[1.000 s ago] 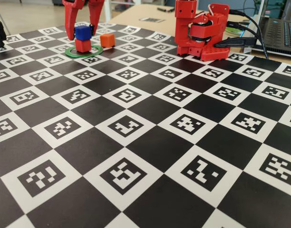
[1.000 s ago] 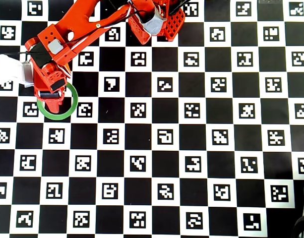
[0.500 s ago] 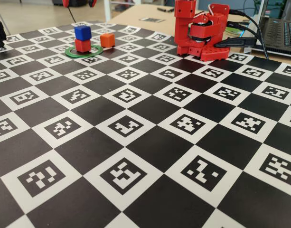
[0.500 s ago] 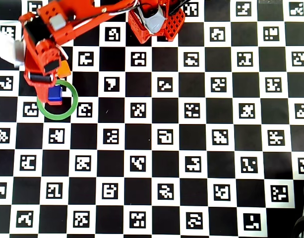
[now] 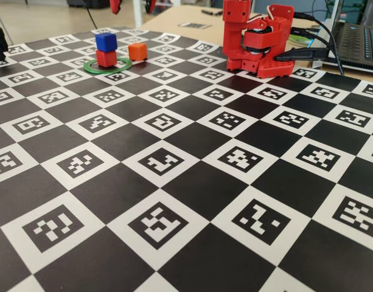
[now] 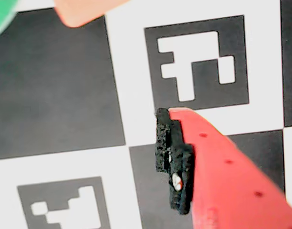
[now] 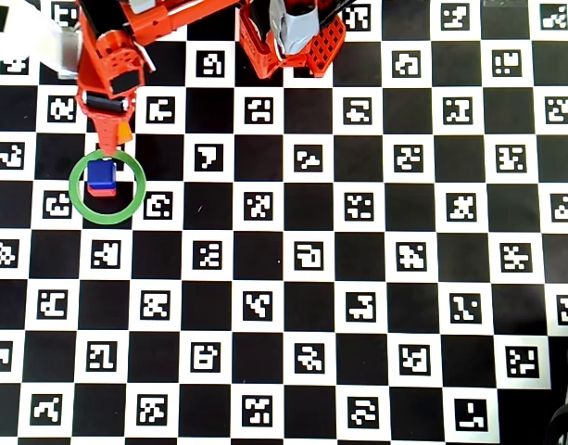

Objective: Grab the red cube then put it in the green circle then put the blue cube on top and finally the orange cube on top

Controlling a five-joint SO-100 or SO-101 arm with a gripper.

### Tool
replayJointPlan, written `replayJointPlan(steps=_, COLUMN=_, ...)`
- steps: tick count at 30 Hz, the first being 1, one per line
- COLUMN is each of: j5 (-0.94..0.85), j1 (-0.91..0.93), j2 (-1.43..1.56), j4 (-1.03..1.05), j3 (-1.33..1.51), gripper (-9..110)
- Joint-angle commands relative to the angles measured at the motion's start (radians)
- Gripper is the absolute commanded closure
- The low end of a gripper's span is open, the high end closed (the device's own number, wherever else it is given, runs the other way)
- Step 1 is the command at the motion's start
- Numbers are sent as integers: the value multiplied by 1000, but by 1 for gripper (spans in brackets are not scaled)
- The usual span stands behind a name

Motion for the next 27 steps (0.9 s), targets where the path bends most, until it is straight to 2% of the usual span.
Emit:
replayJointPlan(steps=1, j5=3, j1=17, j2=60, j4=-48, j3=28, gripper=62)
replayJointPlan(steps=11, j5=-32, j1=66, j2=-58, j4=-186, j3=86, gripper=62)
replayJointPlan(steps=27, j5=-61, j1=94, j2=-245, j4=-298, j3=58, gripper=62)
